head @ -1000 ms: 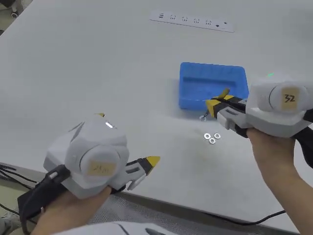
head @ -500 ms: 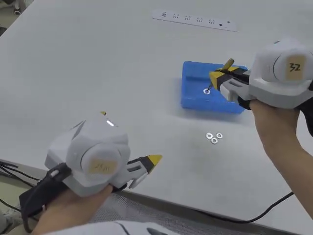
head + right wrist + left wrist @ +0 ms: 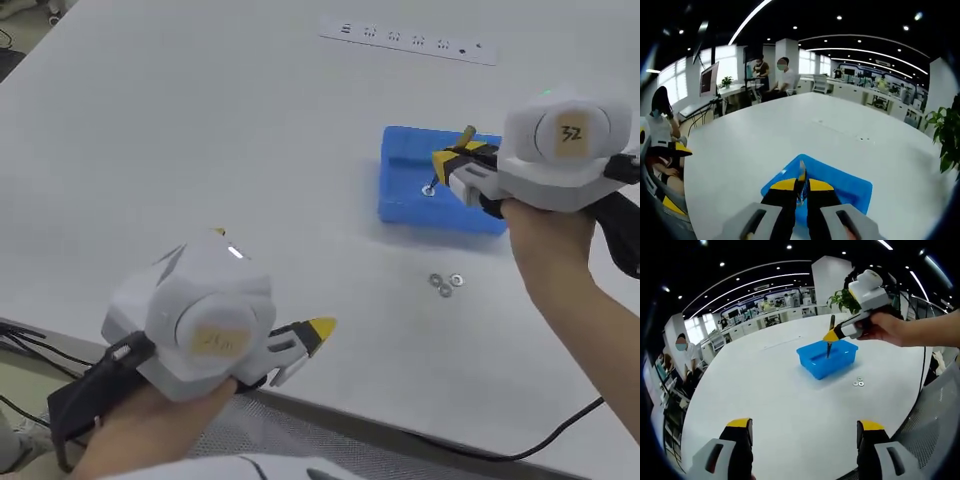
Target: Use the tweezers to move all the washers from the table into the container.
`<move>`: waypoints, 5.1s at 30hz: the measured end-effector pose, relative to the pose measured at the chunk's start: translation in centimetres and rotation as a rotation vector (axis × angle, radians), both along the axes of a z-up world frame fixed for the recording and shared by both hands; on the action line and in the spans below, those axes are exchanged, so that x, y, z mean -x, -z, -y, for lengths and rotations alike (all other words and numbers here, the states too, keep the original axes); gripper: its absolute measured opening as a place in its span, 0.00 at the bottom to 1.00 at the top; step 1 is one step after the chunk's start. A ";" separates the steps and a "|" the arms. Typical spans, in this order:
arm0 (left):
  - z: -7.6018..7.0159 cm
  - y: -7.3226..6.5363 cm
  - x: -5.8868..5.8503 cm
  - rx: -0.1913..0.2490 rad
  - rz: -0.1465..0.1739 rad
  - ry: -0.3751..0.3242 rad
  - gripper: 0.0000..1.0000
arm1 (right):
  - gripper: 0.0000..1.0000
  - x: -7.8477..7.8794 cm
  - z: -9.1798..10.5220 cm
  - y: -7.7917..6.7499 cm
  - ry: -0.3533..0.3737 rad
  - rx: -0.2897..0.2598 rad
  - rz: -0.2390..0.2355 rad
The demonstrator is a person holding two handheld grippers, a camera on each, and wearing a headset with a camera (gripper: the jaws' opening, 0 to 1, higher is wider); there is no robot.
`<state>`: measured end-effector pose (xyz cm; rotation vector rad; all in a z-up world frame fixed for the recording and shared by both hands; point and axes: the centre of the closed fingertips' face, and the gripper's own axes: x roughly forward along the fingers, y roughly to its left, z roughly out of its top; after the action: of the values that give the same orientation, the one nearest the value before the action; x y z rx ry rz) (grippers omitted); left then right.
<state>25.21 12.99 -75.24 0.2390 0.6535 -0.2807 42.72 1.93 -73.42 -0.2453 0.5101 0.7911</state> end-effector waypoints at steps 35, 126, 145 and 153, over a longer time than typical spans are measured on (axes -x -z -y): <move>-0.1 0.1 0.0 -0.008 -0.001 0.004 0.87 | 0.04 1.3 0.4 2.2 -0.004 0.015 -0.049; 0.1 0.3 0.2 -0.040 -0.007 0.023 0.86 | 0.02 8.8 3.6 4.2 0.007 -0.004 -0.097; 0.1 0.1 0.2 -0.038 -0.008 0.020 0.86 | 0.02 7.8 2.8 0.2 -0.009 -0.029 -0.070; 0.2 0.0 0.2 -0.032 -0.006 0.022 0.86 | 0.02 5.8 2.7 -2.2 -0.008 -0.029 0.000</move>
<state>25.00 12.83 -75.29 0.2757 0.6618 -0.2922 36.94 -0.75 -71.20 -0.2204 0.4975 0.8056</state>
